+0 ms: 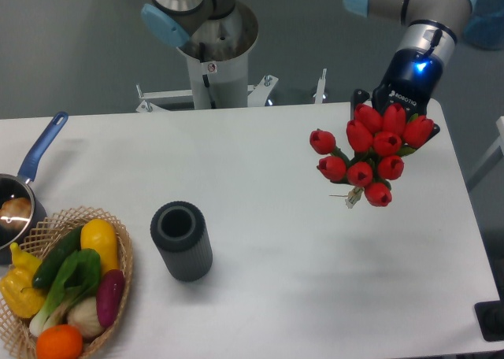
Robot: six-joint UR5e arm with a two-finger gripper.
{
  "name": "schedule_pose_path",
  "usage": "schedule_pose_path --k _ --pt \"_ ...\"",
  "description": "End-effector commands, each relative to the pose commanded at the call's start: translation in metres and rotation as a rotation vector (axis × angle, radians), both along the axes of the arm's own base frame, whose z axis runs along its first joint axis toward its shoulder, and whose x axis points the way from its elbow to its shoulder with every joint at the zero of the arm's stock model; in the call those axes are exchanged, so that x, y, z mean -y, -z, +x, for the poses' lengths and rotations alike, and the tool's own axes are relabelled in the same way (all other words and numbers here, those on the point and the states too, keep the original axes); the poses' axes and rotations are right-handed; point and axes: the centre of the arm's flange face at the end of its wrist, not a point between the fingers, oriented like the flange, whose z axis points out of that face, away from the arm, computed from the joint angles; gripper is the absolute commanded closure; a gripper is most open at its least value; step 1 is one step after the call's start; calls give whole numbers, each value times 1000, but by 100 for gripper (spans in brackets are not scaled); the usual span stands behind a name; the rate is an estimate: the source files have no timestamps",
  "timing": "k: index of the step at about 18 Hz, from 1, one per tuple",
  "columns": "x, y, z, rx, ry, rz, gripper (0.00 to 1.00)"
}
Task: Place the flowers on the table
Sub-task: 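Hold the red tulip bunch in the gripper and begin moving it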
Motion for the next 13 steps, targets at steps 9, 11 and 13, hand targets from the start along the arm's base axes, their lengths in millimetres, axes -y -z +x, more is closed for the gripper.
schedule_pose_path --k 9,11,13 --pt "0 6 1 -28 -6 -83 60" --pt "1 4 2 -35 -9 -94 60" --pt "3 2 6 -72 -23 -187 60"
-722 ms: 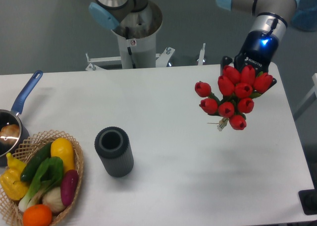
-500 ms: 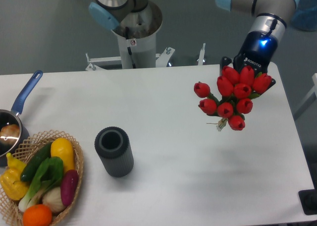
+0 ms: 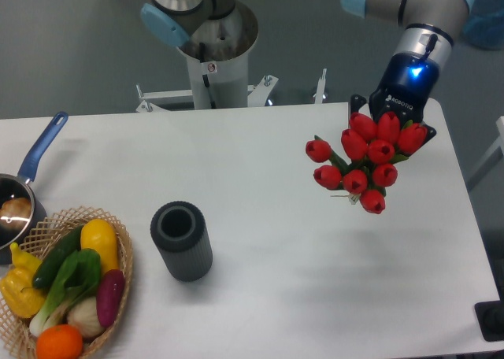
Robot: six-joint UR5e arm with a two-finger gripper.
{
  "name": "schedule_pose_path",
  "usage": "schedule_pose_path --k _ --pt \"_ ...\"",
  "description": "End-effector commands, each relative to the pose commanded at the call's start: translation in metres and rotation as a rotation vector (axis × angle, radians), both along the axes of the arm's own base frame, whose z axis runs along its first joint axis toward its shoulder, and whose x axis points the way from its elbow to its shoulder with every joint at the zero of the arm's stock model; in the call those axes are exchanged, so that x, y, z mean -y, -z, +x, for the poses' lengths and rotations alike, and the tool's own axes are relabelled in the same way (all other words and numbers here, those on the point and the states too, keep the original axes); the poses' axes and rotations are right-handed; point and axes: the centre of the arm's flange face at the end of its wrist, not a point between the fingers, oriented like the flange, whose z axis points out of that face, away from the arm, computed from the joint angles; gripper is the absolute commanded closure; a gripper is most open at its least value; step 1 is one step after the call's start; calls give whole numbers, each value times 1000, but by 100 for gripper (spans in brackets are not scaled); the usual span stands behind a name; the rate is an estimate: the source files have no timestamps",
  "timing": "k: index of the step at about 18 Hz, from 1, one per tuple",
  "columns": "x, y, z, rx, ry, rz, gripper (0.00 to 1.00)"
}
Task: Place the flowers on the table
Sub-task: 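Hold the red tulip bunch in the gripper and begin moving it, then lower the held red tulips toward the table beside the grey vase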
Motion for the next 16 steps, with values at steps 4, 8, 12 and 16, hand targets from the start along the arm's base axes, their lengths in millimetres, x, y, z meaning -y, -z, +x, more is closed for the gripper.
schedule_pose_path --k 4,8,12,16 --pt "3 -6 10 -68 -28 -180 60" --pt "-2 -5 21 -115 -39 -336 60" --pt "-17 12 31 -161 -26 -541 59" --pt "-47 28 43 -214 23 -694 59"
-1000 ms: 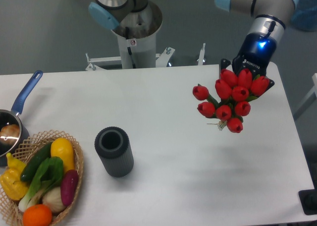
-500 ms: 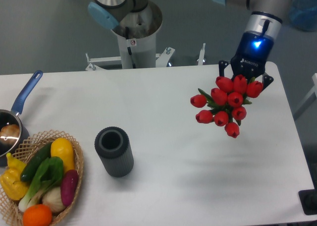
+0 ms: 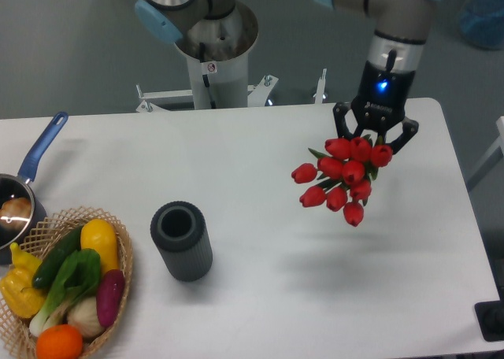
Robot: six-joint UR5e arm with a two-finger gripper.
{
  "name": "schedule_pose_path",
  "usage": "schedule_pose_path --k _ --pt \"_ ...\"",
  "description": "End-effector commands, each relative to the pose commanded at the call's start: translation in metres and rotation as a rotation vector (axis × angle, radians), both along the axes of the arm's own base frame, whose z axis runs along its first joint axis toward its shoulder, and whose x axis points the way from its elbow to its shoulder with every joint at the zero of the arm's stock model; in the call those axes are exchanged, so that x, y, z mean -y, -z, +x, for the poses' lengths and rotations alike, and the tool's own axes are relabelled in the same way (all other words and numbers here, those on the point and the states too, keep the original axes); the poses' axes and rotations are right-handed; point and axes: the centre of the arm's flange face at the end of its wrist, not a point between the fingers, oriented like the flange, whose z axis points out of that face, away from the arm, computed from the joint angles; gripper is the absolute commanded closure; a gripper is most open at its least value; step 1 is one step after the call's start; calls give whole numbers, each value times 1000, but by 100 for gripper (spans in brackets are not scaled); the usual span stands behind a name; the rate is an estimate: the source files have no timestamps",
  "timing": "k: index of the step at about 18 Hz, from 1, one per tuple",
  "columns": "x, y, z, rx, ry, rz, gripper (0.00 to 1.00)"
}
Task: Place the flowers on the table
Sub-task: 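Lower the held red tulips toward the table beside the grey vase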
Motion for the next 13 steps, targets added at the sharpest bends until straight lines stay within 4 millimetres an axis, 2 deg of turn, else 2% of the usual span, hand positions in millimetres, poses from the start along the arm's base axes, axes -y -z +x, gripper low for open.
schedule_pose_path --k 6,13 --pt "-24 30 9 -31 36 -189 59" --pt "-51 66 20 18 83 -242 59"
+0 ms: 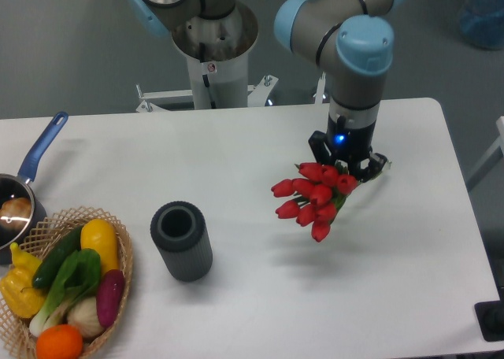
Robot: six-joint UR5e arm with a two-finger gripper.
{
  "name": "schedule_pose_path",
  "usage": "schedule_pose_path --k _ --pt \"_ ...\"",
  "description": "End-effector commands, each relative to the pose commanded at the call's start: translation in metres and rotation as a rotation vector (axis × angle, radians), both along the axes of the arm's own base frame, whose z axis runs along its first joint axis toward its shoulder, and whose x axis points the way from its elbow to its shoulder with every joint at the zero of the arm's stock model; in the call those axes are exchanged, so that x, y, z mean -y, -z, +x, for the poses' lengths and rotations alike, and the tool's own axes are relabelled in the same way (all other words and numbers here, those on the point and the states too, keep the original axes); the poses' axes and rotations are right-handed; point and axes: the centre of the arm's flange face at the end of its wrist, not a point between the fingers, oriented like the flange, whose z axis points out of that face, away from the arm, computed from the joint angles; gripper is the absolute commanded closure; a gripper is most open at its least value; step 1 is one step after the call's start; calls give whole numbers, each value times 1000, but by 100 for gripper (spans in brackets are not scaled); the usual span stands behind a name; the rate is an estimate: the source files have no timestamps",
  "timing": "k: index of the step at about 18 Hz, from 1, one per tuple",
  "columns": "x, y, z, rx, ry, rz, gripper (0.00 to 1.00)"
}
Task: Place the flowers on the table
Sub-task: 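Lower the held red tulips toward the table beside the grey vase, then set the tulips on the table and open the gripper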
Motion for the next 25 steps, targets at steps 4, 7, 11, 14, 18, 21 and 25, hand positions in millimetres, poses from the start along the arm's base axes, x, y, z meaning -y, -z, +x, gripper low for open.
schedule_pose_path --k 4,7,11,14,18,21,25 --pt "-8 17 3 24 14 -15 59" --pt "-13 31 2 47 21 -19 59" --pt "-22 52 6 81 35 -35 59" --pt "-26 67 9 105 38 -46 59" --pt "-32 73 13 118 23 -43 57" --pt "-33 72 12 116 23 -41 51" --pt "-34 69 11 110 22 -36 29"
